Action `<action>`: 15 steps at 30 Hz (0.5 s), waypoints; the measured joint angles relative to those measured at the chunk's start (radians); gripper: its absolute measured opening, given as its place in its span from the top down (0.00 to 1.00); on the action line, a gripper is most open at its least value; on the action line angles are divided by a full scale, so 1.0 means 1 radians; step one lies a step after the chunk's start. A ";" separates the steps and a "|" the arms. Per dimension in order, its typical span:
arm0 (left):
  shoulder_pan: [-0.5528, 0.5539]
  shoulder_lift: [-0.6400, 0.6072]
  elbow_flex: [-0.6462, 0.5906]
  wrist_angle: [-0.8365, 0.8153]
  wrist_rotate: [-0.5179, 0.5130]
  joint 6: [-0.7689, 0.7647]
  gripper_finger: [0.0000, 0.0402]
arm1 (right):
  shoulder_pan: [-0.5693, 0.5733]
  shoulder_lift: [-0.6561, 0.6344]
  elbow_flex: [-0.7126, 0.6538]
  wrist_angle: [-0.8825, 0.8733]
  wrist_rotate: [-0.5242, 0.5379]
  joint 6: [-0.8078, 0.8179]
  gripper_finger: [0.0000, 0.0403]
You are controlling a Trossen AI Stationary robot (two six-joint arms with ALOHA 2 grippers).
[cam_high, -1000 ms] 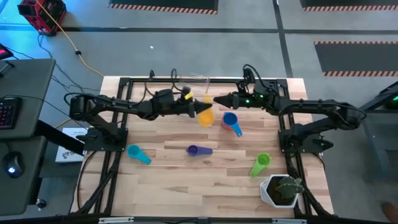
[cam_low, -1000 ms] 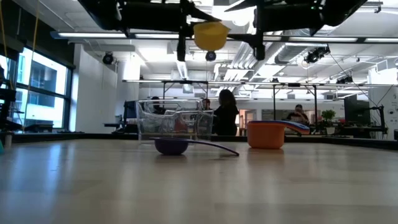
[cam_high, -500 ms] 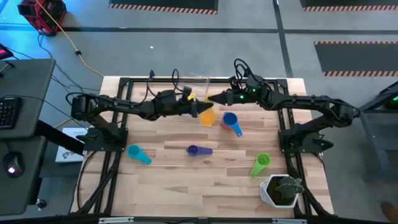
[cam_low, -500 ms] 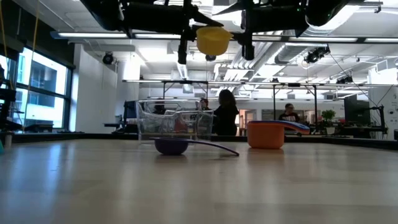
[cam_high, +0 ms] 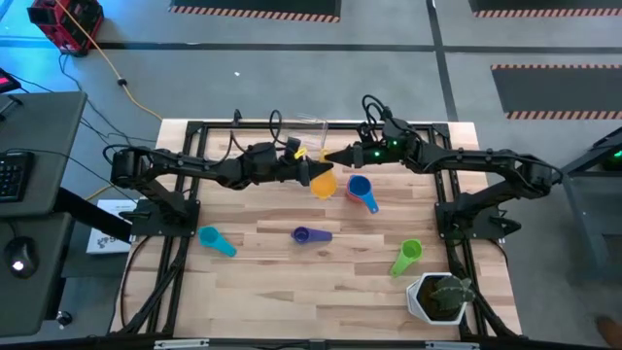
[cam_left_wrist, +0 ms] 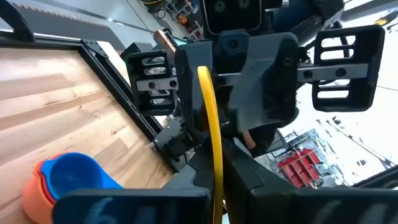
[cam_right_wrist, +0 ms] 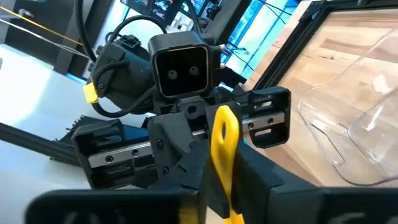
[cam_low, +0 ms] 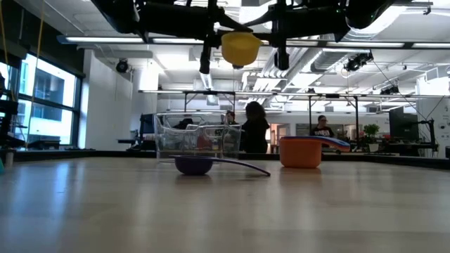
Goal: Nest measuring cups in basket
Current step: Stack the yellow measuring cup on top of the blue measuring cup
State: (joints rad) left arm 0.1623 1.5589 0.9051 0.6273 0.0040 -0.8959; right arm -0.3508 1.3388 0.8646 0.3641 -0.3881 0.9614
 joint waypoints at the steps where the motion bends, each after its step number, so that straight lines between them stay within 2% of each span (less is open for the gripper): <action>1: 0.000 0.000 0.000 -0.001 0.000 0.002 0.98 | 0.000 0.000 0.000 -0.005 0.004 0.001 0.91; 4: -0.005 0.000 0.000 -0.004 -0.002 0.029 0.95 | 0.000 0.000 0.000 -0.008 0.003 0.000 0.98; 9: -0.013 0.000 0.000 -0.005 0.002 0.071 0.86 | -0.002 0.000 0.000 -0.008 -0.008 -0.001 0.98; 15: 0.038 -0.025 -0.002 -0.053 0.173 0.096 0.67 | -0.058 -0.067 0.002 -0.174 -0.070 -0.076 0.99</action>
State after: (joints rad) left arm 0.2002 1.5335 0.9035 0.5742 0.1766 -0.8001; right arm -0.4092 1.2715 0.8670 0.1902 -0.4579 0.8852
